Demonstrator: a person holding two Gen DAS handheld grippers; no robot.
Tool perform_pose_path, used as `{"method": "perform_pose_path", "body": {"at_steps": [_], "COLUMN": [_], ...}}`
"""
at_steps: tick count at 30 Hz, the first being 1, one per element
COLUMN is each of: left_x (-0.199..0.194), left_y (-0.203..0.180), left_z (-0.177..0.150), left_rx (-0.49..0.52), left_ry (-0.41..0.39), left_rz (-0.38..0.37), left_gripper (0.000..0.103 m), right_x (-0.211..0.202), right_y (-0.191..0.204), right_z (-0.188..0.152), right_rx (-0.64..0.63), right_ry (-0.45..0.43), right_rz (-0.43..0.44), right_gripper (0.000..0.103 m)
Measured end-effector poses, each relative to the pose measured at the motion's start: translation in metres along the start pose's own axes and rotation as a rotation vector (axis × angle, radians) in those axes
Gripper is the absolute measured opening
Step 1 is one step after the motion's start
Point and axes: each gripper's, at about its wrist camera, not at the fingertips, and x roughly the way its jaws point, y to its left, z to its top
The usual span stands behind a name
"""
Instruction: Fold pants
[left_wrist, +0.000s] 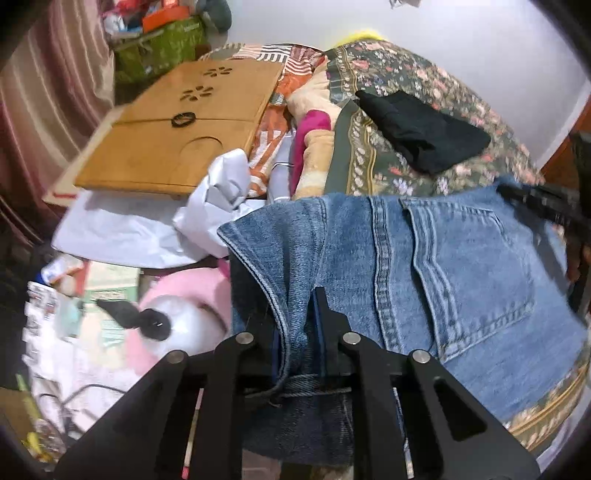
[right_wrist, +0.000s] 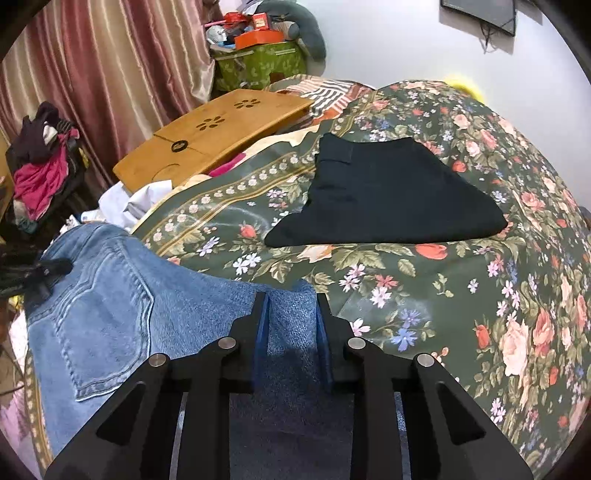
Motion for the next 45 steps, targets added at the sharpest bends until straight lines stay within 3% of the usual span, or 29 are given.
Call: {"method": "perform_pose_path", "body": {"at_steps": [3, 5, 6, 8, 11, 17, 22, 25, 30, 33, 37, 45], "left_x": [0.005, -0.004, -0.013, -0.034, -0.048, -0.022, -0.019, -0.013, -0.024, -0.044, -0.08, -0.089], "left_y": [-0.002, 0.008, 0.016, 0.033, 0.051, 0.047, 0.025, 0.025, 0.029, 0.018, -0.022, -0.149], "left_z": [-0.004, -0.001, 0.001, 0.002, -0.003, -0.035, -0.057, -0.063, -0.063, -0.054, -0.03, 0.016], "left_rx": [0.041, -0.004, -0.047, -0.111, -0.176, -0.227, -0.132, -0.111, -0.113, -0.07, -0.018, 0.098], "left_ry": [0.029, 0.011, -0.008, -0.057, -0.06, 0.074, 0.04, 0.058, 0.077, 0.042, -0.053, -0.116], "left_rz": [0.042, 0.068, 0.066, 0.031, 0.006, -0.115, 0.009, 0.078, 0.135, 0.171, 0.133, -0.001], "left_gripper": [0.029, 0.053, 0.057, 0.058, 0.061, 0.061, 0.061, 0.064, 0.063, 0.062, 0.063, 0.074], "right_x": [0.0, -0.009, -0.017, -0.039, -0.074, -0.1, -0.083, -0.095, -0.114, -0.134, -0.168, -0.241], "right_y": [0.005, 0.005, 0.004, 0.002, 0.004, 0.007, 0.019, 0.029, 0.015, 0.013, -0.02, -0.147], "right_z": [0.004, 0.008, 0.008, 0.005, -0.008, -0.057, -0.121, -0.141, -0.156, -0.167, -0.195, -0.287], "right_rx": [-0.014, 0.003, 0.017, 0.031, 0.044, 0.126, 0.168, 0.156, 0.25, 0.21, 0.286, 0.654], "right_ry": [0.014, 0.036, 0.034, 0.019, -0.033, 0.001, 0.126, 0.063, 0.049, 0.033, -0.034, -0.159], "right_rz": [-0.033, -0.056, -0.063, -0.033, -0.011, 0.043, 0.064, 0.022, 0.11, 0.058, -0.047, -0.293], "right_gripper": [0.024, 0.027, 0.027, 0.035, 0.052, 0.054, 0.055, 0.055, 0.055, 0.052, 0.059, 0.06]}}
